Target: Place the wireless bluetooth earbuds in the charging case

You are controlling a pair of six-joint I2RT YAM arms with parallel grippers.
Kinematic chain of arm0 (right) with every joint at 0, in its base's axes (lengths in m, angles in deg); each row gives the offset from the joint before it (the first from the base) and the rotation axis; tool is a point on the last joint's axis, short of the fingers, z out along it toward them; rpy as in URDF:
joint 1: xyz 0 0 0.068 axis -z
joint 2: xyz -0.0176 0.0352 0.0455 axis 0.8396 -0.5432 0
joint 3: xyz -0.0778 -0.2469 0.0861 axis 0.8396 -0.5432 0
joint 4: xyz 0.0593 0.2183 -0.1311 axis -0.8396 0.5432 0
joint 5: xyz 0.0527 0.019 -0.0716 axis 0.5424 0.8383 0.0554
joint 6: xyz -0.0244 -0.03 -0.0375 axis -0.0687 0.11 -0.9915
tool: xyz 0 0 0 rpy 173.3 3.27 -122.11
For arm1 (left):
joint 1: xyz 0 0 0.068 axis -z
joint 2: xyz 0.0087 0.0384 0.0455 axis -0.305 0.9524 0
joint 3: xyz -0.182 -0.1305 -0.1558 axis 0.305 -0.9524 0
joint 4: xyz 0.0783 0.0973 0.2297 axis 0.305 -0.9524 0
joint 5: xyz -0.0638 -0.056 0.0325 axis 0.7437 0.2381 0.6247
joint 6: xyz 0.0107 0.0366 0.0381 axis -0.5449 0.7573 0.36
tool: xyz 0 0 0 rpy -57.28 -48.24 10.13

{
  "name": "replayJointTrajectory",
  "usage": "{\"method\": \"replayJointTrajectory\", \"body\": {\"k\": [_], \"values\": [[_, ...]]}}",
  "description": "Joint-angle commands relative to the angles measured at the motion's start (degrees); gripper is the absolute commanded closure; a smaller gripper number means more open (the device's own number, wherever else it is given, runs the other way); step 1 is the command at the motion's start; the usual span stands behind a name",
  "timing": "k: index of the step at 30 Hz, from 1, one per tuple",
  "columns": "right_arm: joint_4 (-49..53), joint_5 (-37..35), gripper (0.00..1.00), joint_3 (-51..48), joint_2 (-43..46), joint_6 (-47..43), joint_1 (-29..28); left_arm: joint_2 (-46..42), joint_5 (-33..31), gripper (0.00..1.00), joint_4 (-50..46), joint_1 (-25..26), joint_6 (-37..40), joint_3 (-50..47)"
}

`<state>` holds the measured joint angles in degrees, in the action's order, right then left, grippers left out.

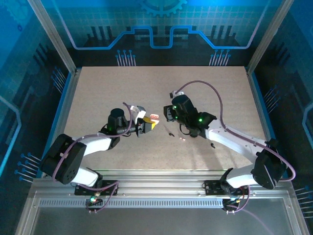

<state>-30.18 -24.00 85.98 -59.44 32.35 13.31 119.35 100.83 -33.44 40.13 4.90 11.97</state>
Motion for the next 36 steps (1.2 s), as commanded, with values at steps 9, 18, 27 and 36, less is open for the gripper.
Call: {"method": "replayJointTrajectory", "body": {"k": [9, 18, 27, 36], "values": [[-4.2, 8.1, 0.8, -2.2, 4.2, -16.9, 0.5, 5.3, 9.1, 0.9, 16.5, 0.4, 2.3, 1.4], [-3.1, 10.3, 0.8, -1.1, 3.7, -23.3, -0.2, 6.0, 9.8, 0.91, 21.3, 0.5, 2.0, 0.8], [-0.6, 12.1, 0.8, 0.9, 3.5, -26.9, -1.9, 6.2, 9.7, 0.92, 22.9, 0.6, 1.7, 0.4], [1.7, 12.0, 0.8, 2.4, 3.8, -29.2, -2.8, 6.5, 9.8, 0.91, 24.8, 0.7, 0.8, 0.3]]}}
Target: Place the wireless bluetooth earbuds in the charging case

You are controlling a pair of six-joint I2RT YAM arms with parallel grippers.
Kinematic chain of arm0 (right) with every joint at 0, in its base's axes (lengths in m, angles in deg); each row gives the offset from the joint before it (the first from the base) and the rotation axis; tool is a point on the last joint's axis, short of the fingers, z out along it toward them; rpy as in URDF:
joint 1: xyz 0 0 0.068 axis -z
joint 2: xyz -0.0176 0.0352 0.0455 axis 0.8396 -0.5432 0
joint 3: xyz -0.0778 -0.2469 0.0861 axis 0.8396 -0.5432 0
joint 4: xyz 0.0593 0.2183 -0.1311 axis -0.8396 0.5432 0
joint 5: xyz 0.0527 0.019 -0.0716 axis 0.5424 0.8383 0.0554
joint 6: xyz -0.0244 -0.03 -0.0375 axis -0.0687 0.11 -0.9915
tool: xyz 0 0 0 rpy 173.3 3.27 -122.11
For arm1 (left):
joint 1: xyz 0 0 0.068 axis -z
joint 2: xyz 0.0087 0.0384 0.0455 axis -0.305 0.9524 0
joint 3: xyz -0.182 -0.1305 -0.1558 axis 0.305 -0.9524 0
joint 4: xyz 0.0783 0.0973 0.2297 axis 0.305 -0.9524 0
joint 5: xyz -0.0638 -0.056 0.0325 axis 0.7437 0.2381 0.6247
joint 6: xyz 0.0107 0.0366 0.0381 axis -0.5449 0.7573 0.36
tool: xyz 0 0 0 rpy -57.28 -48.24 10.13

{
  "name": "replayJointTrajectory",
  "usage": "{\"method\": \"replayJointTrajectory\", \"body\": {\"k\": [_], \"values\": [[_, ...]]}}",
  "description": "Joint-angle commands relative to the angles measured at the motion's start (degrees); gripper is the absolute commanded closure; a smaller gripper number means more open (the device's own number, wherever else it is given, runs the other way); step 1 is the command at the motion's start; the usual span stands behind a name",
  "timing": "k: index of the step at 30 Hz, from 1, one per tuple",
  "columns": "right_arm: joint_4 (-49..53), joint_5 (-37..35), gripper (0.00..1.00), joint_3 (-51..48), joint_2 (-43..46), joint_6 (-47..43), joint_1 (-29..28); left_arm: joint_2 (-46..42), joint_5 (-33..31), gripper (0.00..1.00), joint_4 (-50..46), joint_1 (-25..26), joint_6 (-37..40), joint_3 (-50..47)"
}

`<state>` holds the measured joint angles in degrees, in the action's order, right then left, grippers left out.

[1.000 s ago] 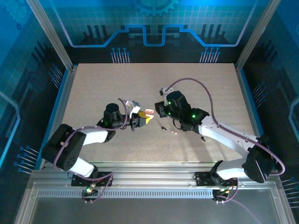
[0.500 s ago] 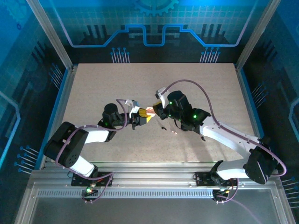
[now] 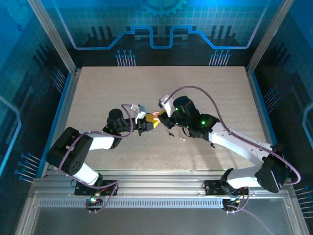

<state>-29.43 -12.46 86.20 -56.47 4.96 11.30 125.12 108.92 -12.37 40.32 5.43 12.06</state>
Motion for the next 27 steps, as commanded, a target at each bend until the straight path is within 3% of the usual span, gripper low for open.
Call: {"method": "replayJointTrajectory", "body": {"k": [1, 27], "values": [[1.0, 0.5, 0.8, 2.3, 0.7, -1.9, -0.8, 0.8, 1.7, 0.91, 4.0, 0.4, 0.2, 0.2], [6.5, 0.3, 0.83, 5.6, -1.3, -8.9, -1.3, 1.1, 2.6, 0.92, 7.9, 0.7, 0.7, -0.8]]}}
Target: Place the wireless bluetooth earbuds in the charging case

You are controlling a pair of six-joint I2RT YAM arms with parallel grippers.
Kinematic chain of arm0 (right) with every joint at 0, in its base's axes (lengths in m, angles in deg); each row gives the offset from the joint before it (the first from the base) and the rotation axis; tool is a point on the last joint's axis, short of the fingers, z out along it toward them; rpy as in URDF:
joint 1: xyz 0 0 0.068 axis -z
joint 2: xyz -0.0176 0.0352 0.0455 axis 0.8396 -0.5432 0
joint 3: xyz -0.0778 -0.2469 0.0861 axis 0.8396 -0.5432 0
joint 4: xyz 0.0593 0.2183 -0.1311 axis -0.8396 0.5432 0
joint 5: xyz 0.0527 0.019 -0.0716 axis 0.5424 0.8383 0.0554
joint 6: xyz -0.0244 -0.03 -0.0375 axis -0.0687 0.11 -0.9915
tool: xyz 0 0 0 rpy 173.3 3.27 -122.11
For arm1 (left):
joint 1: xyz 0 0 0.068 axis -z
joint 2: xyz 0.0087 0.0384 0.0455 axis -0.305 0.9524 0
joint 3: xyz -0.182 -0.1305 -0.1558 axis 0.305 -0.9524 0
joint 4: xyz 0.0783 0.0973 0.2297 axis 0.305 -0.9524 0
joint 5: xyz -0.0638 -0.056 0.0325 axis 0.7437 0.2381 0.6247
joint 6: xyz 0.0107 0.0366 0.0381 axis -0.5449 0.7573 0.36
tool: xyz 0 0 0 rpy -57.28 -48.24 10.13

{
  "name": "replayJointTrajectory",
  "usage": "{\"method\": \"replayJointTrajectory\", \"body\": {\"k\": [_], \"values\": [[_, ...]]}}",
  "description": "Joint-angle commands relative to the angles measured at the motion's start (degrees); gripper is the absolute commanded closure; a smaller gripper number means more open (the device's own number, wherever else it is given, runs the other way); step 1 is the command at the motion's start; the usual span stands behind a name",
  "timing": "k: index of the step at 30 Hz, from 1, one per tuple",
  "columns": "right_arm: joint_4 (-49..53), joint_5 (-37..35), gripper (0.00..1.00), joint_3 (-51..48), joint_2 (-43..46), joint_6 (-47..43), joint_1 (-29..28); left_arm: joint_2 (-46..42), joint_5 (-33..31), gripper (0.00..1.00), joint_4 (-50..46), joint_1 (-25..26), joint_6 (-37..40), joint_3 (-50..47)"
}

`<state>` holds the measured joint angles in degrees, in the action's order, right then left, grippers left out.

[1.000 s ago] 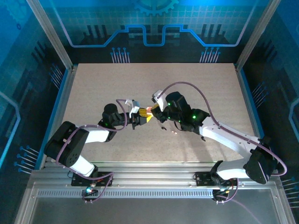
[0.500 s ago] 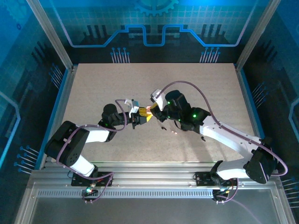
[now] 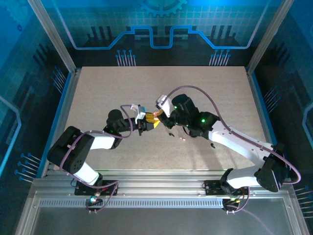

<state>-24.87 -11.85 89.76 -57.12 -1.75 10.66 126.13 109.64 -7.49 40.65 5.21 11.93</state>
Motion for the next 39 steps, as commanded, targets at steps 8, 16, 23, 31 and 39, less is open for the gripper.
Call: {"method": "replayJointTrajectory", "body": {"k": [8, 16, 23, 31, 39], "values": [[2.8, -1.2, 0.83, 2.2, -1.1, -5.0, -1.1, -0.4, 2.2, 0.92, 2.6, 0.9, 2.7, -1.1], [3.3, -1.4, 0.83, 2.1, -1.4, -8.8, -1.9, -1.0, 2.3, 0.92, 2.5, 1.1, 3.1, -1.2], [4.1, 0.3, 0.77, 2.6, -1.5, -10.0, -2.0, -1.2, 2.3, 0.92, 2.6, 1.2, 3.2, -1.3], [6.6, 4.0, 0.6, 5.5, -1.5, -7.6, -1.6, -1.4, 1.5, 0.91, 2.6, 1.3, 3.9, -1.9], [6.1, 7.7, 0.51, 5.0, 3.0, -0.7, -0.5, -2.1, 0.5, 0.91, 2.3, 1.4, 4.6, -2.3]]}}
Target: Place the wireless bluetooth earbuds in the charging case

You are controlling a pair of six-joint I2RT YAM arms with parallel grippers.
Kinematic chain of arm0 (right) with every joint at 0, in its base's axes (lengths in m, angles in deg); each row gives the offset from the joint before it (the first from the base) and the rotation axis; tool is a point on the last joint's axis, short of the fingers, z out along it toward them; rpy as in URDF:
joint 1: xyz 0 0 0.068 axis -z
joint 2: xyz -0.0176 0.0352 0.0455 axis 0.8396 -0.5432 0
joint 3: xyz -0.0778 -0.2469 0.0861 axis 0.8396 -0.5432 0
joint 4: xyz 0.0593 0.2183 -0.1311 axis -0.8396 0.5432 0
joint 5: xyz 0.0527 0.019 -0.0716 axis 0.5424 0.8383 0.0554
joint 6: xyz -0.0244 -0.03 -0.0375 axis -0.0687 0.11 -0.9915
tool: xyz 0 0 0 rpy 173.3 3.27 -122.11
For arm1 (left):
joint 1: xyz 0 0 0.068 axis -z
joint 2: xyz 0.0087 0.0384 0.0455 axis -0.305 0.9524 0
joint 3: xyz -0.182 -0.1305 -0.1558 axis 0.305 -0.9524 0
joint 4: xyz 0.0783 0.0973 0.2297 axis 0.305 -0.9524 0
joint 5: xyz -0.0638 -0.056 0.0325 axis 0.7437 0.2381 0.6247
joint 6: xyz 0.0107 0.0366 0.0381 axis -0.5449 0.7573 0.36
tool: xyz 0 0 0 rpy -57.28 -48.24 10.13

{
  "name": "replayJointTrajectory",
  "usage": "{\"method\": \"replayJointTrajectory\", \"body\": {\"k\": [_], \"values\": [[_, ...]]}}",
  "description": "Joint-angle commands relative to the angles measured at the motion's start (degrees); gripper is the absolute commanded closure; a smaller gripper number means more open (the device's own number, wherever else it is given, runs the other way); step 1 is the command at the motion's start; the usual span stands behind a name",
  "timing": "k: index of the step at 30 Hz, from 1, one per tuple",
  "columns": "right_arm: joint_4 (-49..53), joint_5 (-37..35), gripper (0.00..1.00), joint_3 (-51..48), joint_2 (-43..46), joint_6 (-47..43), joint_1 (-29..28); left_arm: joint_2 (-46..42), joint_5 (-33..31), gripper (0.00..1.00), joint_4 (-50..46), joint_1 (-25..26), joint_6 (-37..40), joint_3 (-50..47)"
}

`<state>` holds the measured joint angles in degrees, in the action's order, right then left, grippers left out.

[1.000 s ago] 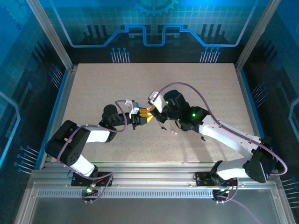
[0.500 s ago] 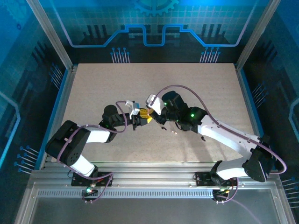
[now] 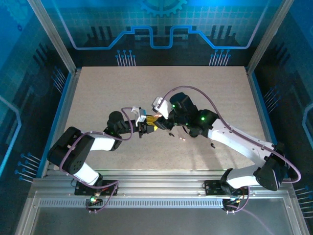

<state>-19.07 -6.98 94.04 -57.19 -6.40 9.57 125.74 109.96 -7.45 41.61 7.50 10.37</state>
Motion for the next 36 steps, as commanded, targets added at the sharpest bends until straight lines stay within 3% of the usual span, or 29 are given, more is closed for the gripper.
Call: {"method": "replayJointTrajectory", "body": {"k": [1, 7, 13, 20, 36], "values": [[0.2, 3.4, 0.51, 0.3, 3.7, 4.9, 0.6, -1.8, 0.2, 0.91, 2.1, 0.4, 2.4, -0.7], [1.2, 2.4, 0.52, -1.4, 6.5, 15.2, 2.2, -2.3, -0.2, 0.91, 1.7, 0.4, 2.8, -0.7], [3.0, 7.6, 0.53, -4.4, 7.3, 28.0, 3.2, -4.0, -0.6, 0.91, -1.5, 0.4, 5.6, -0.8], [2.6, 11.6, 0.57, -6.4, 7.8, 39.4, 4.1, -7.7, -2.9, 0.91, -11.6, 1.5, 14.5, -0.8], [-3.7, 16.5, 0.66, -8.5, 7.9, 53.5, 4.5, -13.5, -7.1, 0.92, -23.5, 3.7, 24.6, -0.6]]}}
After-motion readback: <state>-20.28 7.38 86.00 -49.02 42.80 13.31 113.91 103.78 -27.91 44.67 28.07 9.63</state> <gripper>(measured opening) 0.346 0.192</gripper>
